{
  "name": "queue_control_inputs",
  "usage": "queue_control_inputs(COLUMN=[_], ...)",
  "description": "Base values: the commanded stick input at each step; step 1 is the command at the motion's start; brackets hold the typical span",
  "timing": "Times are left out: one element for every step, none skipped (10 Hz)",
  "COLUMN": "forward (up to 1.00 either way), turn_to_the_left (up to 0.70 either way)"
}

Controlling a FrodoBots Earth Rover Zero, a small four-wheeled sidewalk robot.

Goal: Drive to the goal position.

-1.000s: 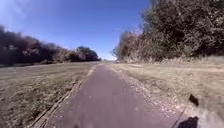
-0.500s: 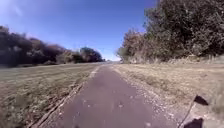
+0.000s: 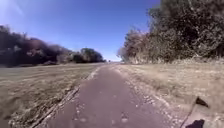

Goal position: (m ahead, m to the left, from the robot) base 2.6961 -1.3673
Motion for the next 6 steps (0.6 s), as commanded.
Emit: queue_control_inputs(forward=[0.70, 0.70, 0.70, 0.70, 0.70, 0.70], turn_to_the_left=[0.00, 0.00, 0.00, 0.00, 0.00, 0.00])
